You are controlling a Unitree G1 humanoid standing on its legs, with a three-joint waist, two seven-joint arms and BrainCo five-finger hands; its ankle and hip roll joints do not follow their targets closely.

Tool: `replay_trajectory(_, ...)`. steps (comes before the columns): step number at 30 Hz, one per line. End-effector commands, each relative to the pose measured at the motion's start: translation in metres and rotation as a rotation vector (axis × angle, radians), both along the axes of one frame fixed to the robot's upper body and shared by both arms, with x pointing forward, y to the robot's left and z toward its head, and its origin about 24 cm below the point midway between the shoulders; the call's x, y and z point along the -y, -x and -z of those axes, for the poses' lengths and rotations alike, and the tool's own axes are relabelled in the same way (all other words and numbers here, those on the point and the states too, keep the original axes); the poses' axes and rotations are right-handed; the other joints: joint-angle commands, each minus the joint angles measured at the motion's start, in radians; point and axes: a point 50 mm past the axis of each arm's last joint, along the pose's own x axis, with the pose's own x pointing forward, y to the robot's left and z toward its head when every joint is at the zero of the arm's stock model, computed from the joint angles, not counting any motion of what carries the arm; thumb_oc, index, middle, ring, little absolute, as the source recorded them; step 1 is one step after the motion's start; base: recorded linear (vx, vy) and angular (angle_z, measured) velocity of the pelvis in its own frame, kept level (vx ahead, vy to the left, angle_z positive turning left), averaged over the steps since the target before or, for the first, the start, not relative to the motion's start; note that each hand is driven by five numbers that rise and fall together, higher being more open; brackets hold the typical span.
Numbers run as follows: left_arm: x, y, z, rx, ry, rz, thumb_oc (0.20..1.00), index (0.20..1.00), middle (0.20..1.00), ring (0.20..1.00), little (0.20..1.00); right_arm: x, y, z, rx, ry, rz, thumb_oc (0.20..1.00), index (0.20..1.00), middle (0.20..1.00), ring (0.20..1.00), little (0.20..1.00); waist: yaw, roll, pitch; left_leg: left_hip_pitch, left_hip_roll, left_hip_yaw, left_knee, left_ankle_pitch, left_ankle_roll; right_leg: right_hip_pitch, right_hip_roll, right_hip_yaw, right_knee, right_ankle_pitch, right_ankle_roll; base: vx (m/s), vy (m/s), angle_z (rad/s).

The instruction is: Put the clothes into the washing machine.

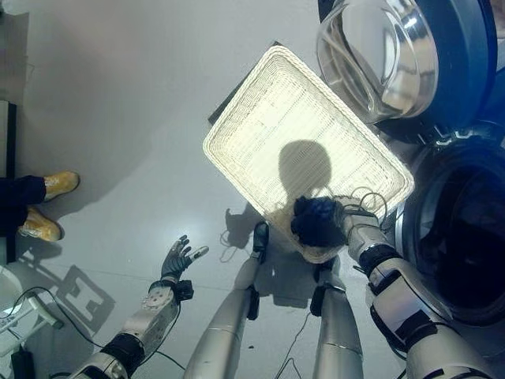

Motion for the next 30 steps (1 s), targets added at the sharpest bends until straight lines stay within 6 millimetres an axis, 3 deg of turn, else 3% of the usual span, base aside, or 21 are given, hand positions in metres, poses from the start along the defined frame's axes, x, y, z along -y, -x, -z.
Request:
replay_trajectory(1,0.004,-0.009,-0.006,0.014,-0.016,0.0,1.0,1.0,1.0,1.0,1.0,0.021,0.025,0.045,-0.182,-0.042,0.056,0.2,0.2,0.2,0.2,0.2,0.004,0.031,0.005,-0.014,-0.093,0.094,0.068,-0.1,0.027,0.034,0.046,0.003,-0.208,0.129,0.061,-0.02,-0.058,0.03)
replay_trajectory(7,0.004,-0.01,-0.008,0.015,-0.029,-0.003,1.0,1.0,1.0,1.0,1.0,0.014,0.017,0.032,-0.051,-0.226,0.067,0.2,0.2,0.2,0.2,0.2,0.002,0.017,0.005,-0.009,-0.085,0.092,0.074,-0.103,0.024,0.04,0.051,-0.003,-0.202,0.129,0.061,-0.02,-0.058,0.06)
replay_trajectory(11,0.003,-0.009,-0.008,0.014,-0.037,-0.007,1.0,1.0,1.0,1.0,1.0,0.009,0.016,0.031,-0.052,-0.415,0.092,0.2,0.2,0.2,0.2,0.2,0.002,0.01,0.005,-0.004,-0.079,0.093,0.072,-0.105,0.023,0.045,0.052,-0.007,-0.204,0.129,0.061,-0.02,-0.056,0.0)
replay_trajectory(15,-0.002,-0.009,-0.01,0.003,-0.051,-0.012,1.0,1.0,1.0,1.0,1.0,-0.01,0.012,0.022,-0.034,-0.927,0.131,0.2,0.2,0.2,0.2,0.2,-0.004,0.0,0.005,0.003,-0.076,0.094,0.08,-0.11,0.023,0.048,0.056,-0.007,-0.195,0.126,0.056,-0.01,-0.04,0.0)
replay_trajectory(17,-0.002,-0.009,-0.01,0.002,-0.052,-0.013,1.0,1.0,1.0,1.0,1.0,-0.012,0.012,0.021,-0.033,-0.991,0.136,0.2,0.2,0.2,0.2,0.2,-0.004,-0.001,0.005,0.004,-0.076,0.094,0.08,-0.111,0.023,0.049,0.057,-0.007,-0.194,0.126,0.056,0.0,0.0,0.0)
replay_trajectory(18,-0.006,-0.005,-0.006,-0.01,-0.047,-0.027,1.0,1.0,1.0,1.0,1.0,-0.026,0.012,0.009,0.005,-1.379,0.139,0.2,0.2,0.2,0.2,0.2,-0.015,-0.005,0.005,0.017,-0.074,0.101,0.081,-0.115,0.022,0.054,0.062,-0.001,-0.187,0.119,0.054,0.0,0.0,0.0)
replay_trajectory(19,-0.005,-0.004,-0.005,-0.012,-0.046,-0.029,1.0,1.0,1.0,1.0,1.0,-0.028,0.012,0.008,0.015,-1.446,0.141,0.2,0.2,0.2,0.2,0.2,-0.017,-0.005,0.005,0.02,-0.073,0.102,0.081,-0.115,0.022,0.055,0.063,0.0,-0.186,0.118,0.053,0.0,0.0,0.0)
replay_trajectory(21,-0.002,0.005,0.004,-0.024,-0.029,-0.049,1.0,1.0,1.0,1.0,1.0,-0.035,0.015,-0.002,0.122,-1.823,0.159,0.2,0.2,0.2,0.2,0.2,-0.036,-0.004,0.005,0.034,-0.072,0.114,0.082,-0.123,0.02,0.058,0.069,0.012,-0.179,0.113,0.052,-0.03,0.083,-0.01)
replay_trajectory(26,0.007,0.017,0.016,-0.032,0.019,-0.09,1.0,1.0,1.0,1.0,1.0,-0.032,0.023,-0.019,0.38,-2.074,0.106,0.2,0.2,0.2,0.2,0.2,-0.08,0.003,0.005,0.053,-0.069,0.153,0.082,-0.137,0.02,0.059,0.069,0.038,-0.196,0.121,0.053,-0.03,0.12,-0.13)
replay_trajectory(30,0.005,0.02,0.02,-0.036,0.027,-0.107,1.0,1.0,1.0,1.0,1.0,-0.029,0.026,-0.025,0.437,-2.257,0.09,0.2,0.2,0.2,0.2,0.2,-0.096,0.0,0.005,0.058,-0.069,0.165,0.096,-0.151,0.022,0.063,0.068,0.049,-0.204,0.124,0.053,-0.01,0.057,-0.3)
